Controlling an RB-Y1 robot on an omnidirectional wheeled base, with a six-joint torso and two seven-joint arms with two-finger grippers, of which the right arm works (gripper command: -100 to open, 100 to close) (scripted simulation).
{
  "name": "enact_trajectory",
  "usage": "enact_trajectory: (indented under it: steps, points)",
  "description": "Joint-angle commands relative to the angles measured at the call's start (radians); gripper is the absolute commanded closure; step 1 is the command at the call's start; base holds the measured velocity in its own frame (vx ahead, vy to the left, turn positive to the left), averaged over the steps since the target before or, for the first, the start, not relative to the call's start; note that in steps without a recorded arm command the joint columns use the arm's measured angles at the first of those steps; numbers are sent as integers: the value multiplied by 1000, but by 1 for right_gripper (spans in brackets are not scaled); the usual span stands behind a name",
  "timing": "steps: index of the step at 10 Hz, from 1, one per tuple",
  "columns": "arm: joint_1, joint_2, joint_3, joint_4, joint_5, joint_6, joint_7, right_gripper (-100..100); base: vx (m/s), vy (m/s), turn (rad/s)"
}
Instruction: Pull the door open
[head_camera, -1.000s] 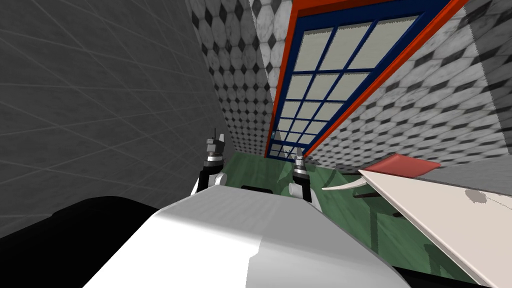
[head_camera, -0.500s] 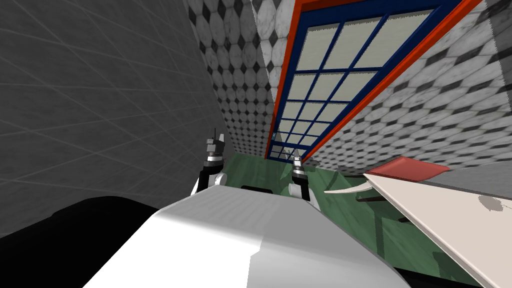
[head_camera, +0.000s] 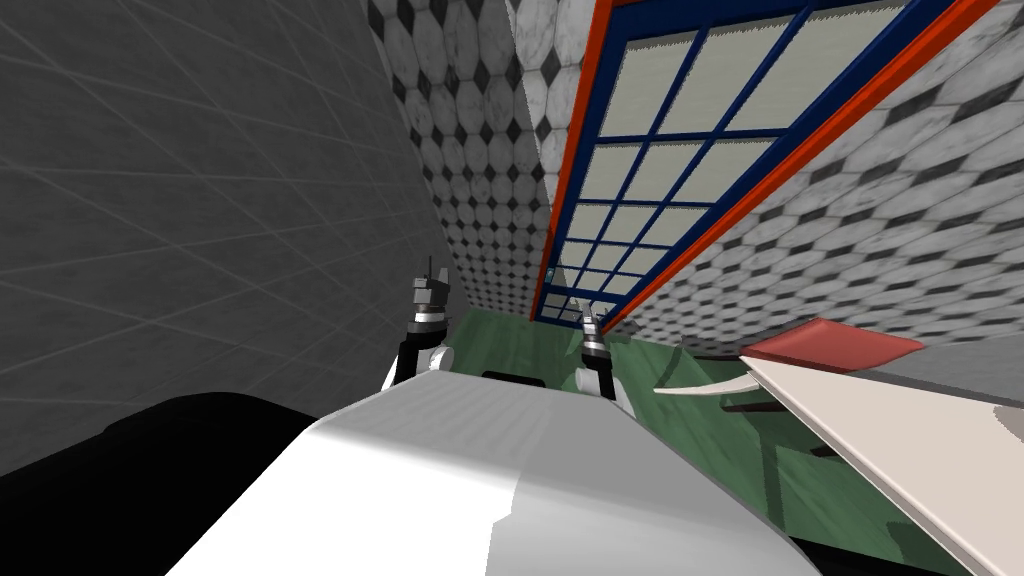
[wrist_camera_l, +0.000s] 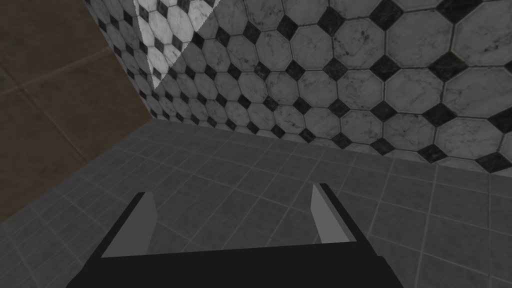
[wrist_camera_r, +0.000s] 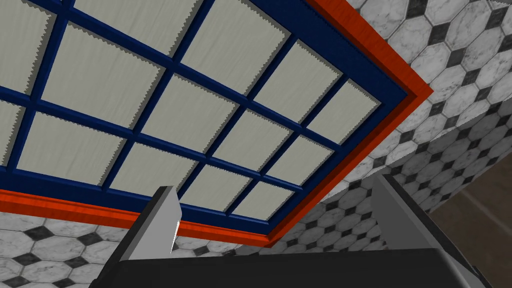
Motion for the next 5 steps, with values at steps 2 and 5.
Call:
enact_trajectory:
  steps: [2,5]
  points:
    - [-21,-7,-5,69,0,-22,63,-100,95,22,3]
    - [-43,-13,-9,141,1,-42,133,-100,102,21,2]
